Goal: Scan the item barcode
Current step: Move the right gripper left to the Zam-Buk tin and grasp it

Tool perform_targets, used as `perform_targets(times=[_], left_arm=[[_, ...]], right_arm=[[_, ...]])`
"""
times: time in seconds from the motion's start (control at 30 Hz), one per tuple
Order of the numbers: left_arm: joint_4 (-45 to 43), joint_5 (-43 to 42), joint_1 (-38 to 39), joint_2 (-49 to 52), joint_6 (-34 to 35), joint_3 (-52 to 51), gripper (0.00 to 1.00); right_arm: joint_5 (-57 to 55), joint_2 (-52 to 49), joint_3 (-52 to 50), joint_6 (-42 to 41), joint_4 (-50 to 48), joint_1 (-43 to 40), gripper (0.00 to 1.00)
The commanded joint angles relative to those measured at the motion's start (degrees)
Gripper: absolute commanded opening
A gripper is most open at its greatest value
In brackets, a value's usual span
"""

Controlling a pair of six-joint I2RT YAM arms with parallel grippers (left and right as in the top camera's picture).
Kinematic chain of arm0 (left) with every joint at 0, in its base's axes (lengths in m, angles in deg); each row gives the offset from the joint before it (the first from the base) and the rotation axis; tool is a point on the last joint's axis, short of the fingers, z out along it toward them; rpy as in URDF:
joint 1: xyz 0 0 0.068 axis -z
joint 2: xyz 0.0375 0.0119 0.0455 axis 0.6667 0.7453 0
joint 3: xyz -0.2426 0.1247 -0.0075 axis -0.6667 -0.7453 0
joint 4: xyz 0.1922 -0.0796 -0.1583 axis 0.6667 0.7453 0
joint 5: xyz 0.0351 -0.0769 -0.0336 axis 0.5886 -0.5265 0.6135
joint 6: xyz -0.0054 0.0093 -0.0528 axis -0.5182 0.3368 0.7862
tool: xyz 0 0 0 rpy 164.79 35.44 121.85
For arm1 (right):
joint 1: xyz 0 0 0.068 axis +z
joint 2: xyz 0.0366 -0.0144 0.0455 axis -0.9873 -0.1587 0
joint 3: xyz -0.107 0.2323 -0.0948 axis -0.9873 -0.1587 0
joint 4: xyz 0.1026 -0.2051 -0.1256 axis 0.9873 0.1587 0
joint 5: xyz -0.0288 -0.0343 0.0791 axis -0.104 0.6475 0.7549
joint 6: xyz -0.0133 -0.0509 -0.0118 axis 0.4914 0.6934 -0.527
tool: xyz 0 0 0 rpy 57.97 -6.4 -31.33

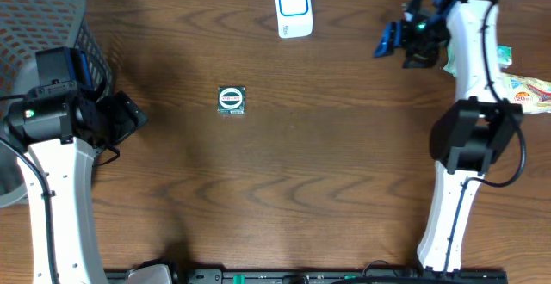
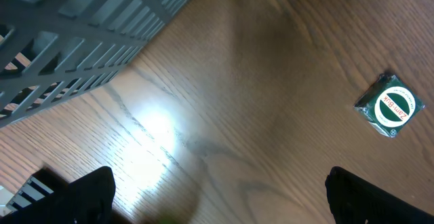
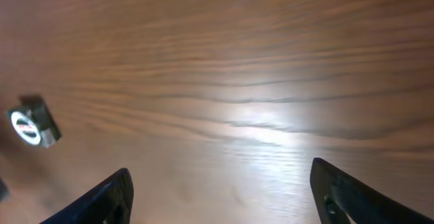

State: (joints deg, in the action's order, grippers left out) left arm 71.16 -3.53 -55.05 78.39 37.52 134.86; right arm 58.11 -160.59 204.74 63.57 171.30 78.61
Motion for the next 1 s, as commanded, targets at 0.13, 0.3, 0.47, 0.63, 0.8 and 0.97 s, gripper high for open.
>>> perform_targets(times=[0.13,0.3,0.47,0.63,0.8,0.97], left_arm=[[0.3,0.9,-0.2,-0.2,0.3,-0.1,0.98],[0.3,0.9,-0.2,-0.2,0.3,-0.1,0.98],[0.3,0.9,-0.2,-0.2,0.3,-0.1,0.97],[0.3,0.9,-0.2,-0.2,0.3,-0.1,0.98],[0.3,0.9,-0.2,-0.2,0.3,-0.1,0.98],[0.3,0.9,-0.2,-0.2,0.3,-0.1,0.98]], right_arm=[[1.1,0.6,-0.5,0.0,-1.0,9.3,0.90],[1.0,0.6,-1.3,0.0,-5.6,17.0,0.93],[0.6,0.6,-4.0,-0.1,-12.9,24.7,0.99],[-5.0,0.6,-8.0,-8.3,-21.1,30.8,0.99],[-8.6,0.6,-11.5,-14.6,-27.7,36.0,0.99],[-15.7,0.6,-13.7,-19.1,-32.0,40.8,0.99]])
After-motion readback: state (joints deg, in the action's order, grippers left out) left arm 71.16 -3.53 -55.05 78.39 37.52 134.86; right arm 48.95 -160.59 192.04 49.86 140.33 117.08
